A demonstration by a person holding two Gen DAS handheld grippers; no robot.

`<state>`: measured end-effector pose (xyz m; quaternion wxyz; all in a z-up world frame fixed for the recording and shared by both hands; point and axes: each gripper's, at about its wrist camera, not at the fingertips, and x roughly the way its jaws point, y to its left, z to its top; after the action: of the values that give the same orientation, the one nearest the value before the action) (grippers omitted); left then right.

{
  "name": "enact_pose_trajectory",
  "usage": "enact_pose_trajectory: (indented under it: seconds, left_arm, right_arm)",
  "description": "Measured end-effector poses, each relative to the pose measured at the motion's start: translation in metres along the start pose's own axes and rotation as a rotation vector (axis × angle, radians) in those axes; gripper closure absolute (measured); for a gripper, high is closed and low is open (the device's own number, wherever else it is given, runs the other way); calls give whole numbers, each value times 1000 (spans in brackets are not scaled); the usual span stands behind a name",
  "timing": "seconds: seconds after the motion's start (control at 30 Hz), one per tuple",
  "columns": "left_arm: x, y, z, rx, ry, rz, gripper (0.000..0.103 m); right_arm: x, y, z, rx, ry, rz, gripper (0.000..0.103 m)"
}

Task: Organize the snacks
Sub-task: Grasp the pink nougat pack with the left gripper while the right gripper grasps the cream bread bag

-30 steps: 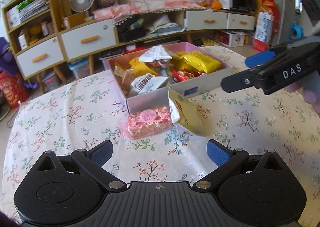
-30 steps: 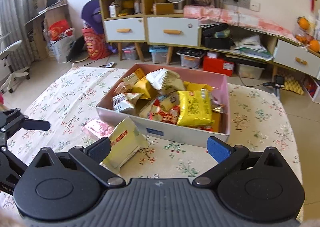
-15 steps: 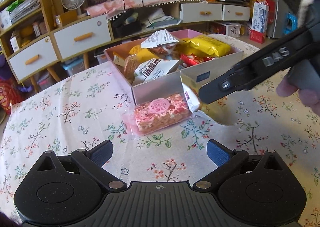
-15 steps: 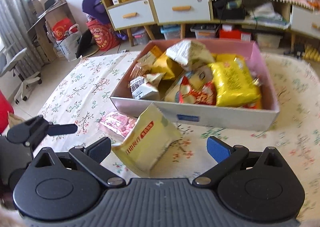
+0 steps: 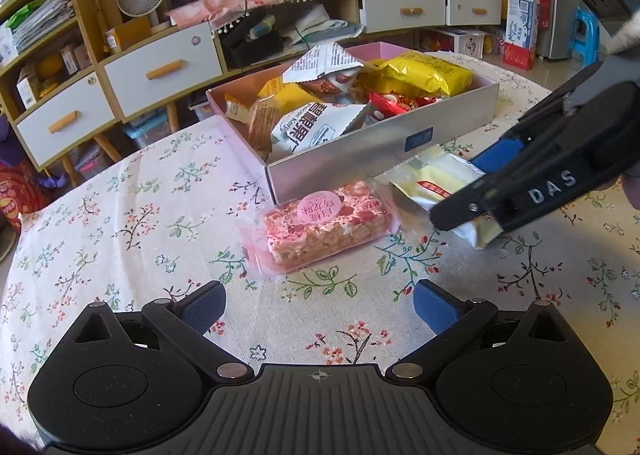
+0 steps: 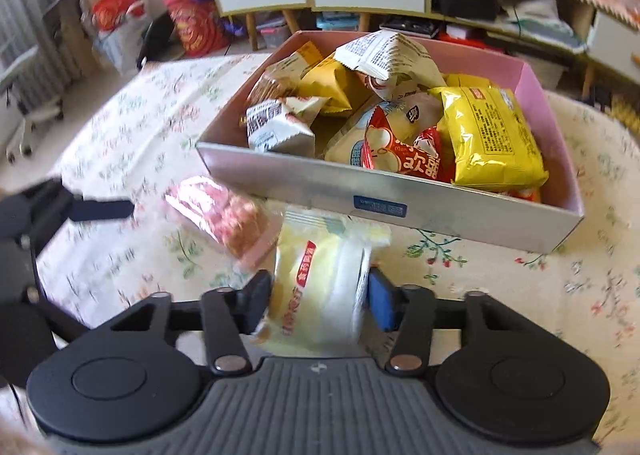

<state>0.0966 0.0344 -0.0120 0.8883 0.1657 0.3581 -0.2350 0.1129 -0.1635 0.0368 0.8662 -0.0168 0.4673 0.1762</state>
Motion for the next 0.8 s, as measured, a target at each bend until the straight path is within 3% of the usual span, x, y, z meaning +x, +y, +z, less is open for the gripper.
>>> enact_pose_trajectory:
  seconds: [0.27,0.6,0.8]
  left_arm:
    - [3,1,10,-66,-10,-4,2]
    - [24,-3,38,-277,-6,48,2]
    - [40,-12,43,-282,27,110,2]
  right_arm:
    - [-14,-14,-11,-34,17,-41,59]
    - [-17,-30,-13,-35,20,-48,59]
    - [-16,-38,-13,-32,16,-43,59]
